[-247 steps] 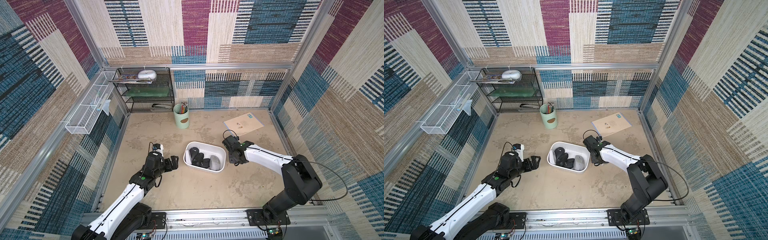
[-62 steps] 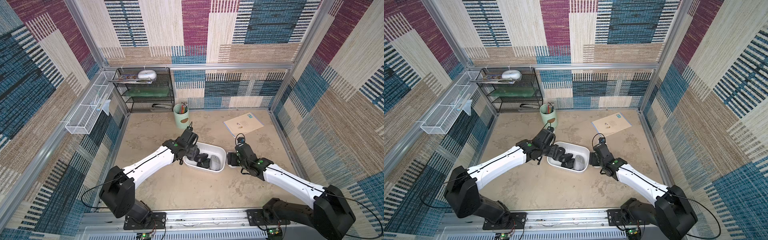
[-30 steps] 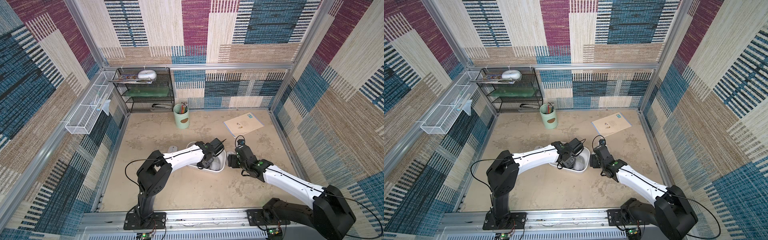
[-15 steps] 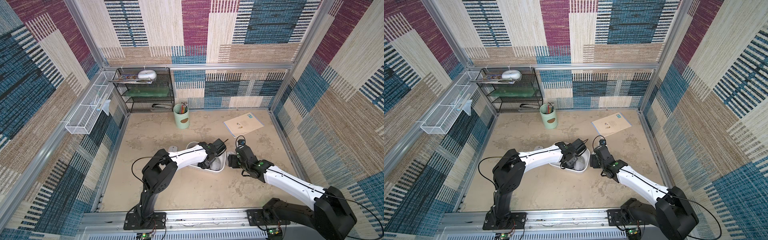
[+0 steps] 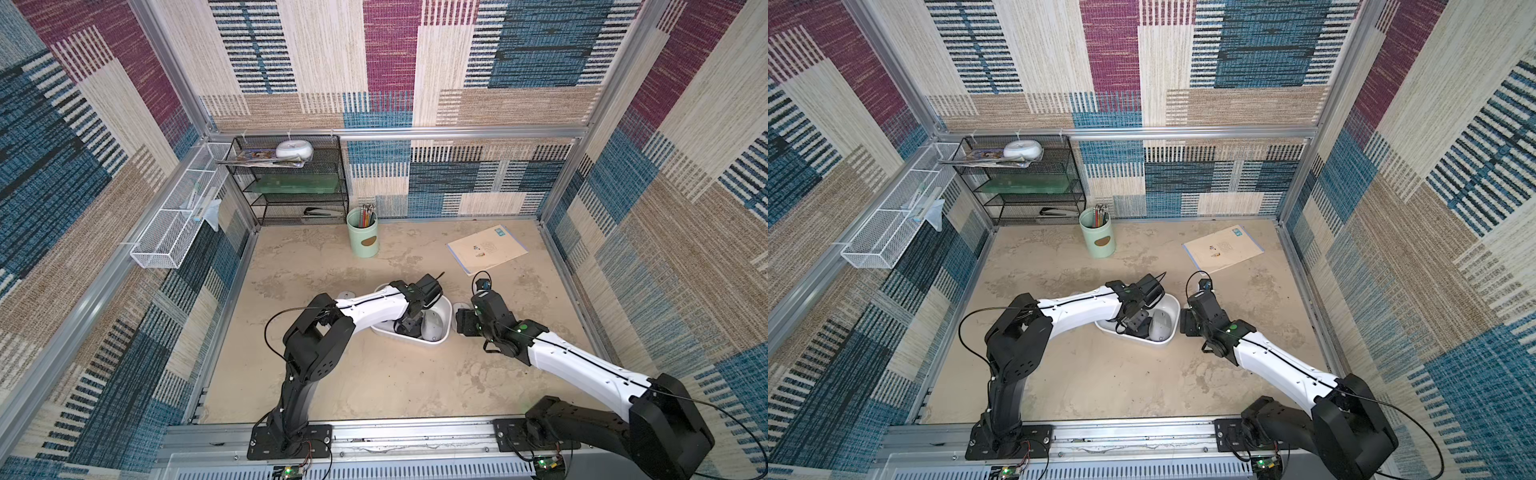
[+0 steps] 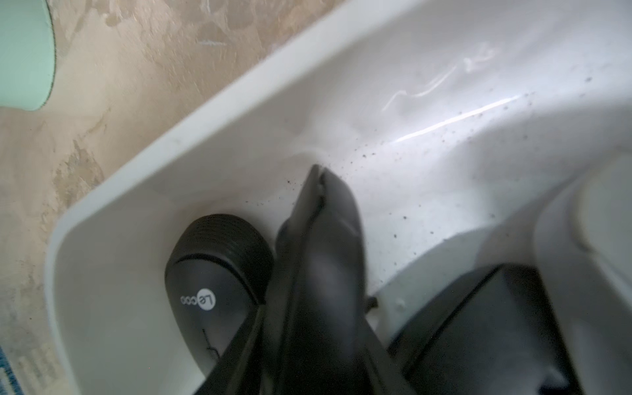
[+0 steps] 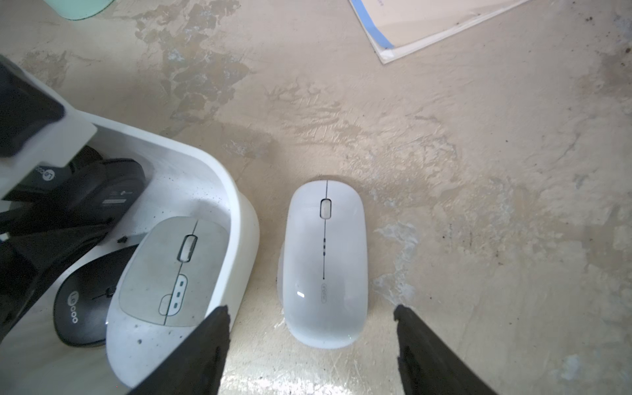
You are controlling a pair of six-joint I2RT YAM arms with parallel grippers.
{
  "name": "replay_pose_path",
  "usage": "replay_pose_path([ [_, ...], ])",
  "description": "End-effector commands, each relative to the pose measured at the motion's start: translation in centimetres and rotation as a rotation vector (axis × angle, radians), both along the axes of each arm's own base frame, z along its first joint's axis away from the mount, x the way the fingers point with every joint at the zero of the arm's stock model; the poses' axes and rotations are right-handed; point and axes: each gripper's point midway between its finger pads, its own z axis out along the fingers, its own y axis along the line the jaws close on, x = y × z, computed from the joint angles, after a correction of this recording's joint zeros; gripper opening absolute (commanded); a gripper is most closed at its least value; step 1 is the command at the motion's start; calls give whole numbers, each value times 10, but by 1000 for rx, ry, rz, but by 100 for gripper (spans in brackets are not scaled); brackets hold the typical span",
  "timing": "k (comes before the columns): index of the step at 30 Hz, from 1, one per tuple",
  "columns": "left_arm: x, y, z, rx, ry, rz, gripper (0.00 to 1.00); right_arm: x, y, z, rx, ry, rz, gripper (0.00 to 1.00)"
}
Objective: Take out the mouse from the storage box
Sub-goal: Pick up the mouse from the storage box, then place the mouse at the center of the board.
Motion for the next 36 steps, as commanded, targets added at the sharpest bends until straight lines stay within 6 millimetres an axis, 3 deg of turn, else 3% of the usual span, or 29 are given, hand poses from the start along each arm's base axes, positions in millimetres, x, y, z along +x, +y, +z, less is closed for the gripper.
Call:
replay_pose_path([
  [1, 1, 2, 4, -11, -7, 23, 33, 2, 1, 3, 5, -9, -4, 79],
  [8, 4, 2, 16, -38, -37, 40, 21, 2, 1, 5, 2, -11, -2, 79],
  [12, 1, 8, 37, -58, -69, 63, 19, 2, 0, 7, -1, -12, -3, 79],
  [18, -13, 29, 82, -119, -137, 134, 19, 4, 2, 10, 0, -18, 2, 79],
  [23, -34, 54, 104, -143, -167, 206, 19, 5, 4, 11, 3, -19, 6, 79],
  [29, -66, 109, 100, -68, -176, 358, 21, 4, 3, 7, 4, -15, 7, 79],
  [36, -104, 150, 70, -10, -113, 491, 22, 3, 6, 5, 15, -11, 13, 79],
])
